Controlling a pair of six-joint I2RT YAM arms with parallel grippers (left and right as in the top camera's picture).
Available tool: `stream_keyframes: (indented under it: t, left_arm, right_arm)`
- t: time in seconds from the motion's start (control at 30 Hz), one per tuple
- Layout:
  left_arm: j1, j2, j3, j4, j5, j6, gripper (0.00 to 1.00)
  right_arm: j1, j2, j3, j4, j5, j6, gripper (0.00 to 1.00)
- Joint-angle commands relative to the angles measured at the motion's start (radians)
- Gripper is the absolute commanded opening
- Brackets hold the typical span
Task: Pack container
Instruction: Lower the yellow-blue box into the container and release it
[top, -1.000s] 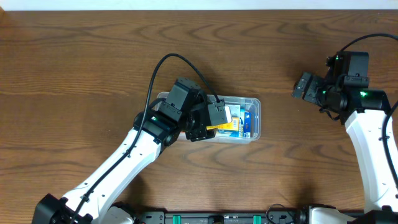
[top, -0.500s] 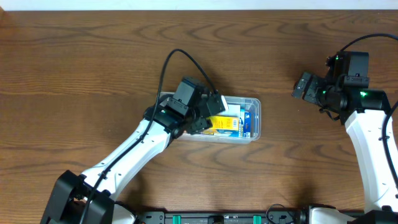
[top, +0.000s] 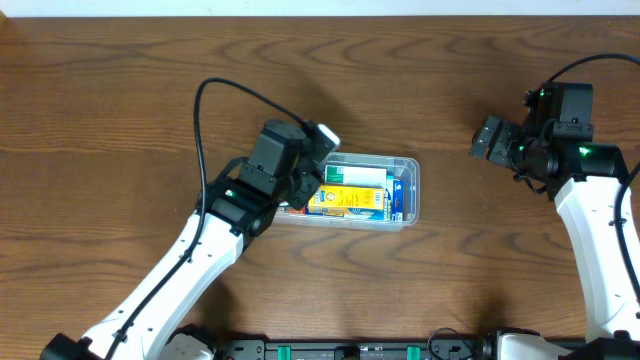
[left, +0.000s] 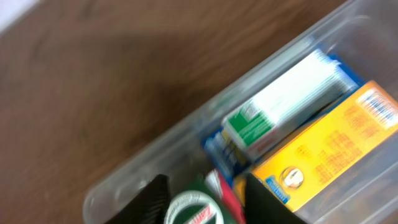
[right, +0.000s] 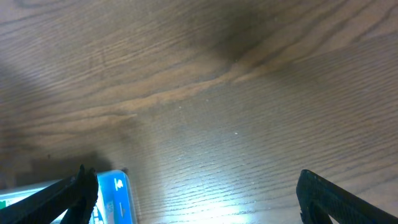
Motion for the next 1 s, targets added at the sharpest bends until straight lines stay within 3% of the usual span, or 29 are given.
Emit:
stream_keyframes:
  t: [0.0,0.17,0.27,0.37,0.63,0.97]
  left_arm:
    - [0.018,0.031,0.002,-0.030,-0.057,-0.124,0.32]
    - [0.018,0.060,0.002,-0.074,-0.076,-0.157,0.25]
    - [0.018,0.080,0.002,-0.089,-0.171,-0.172,0.19]
    - [0.018,0.095,0.002,-0.101,-0.232,-0.172,0.19]
    - [0.015,0.153,0.002,-0.111,-0.207,-0.201,0.19]
    - [-0.018,0.188,0.002,-0.076,-0.027,-0.201,0.19]
  right_arm:
    - [-0.005,-0.002,0.003,-0.002,-0.006,0.011,0.99]
    - [-0.006,-0.002,0.003,-0.002,-0.007,0.011,0.99]
    - [-0.005,-0.002,0.003,-0.002,-0.006,0.011,0.99]
    - [-0.005,-0.002,0.003,-0.002,-0.006,0.011,0.99]
    - [-0.005,-0.002,0.003,-0.002,-0.006,0.011,0.99]
    - [-0.005,-0.002,0.003,-0.002,-0.006,0.011,0.99]
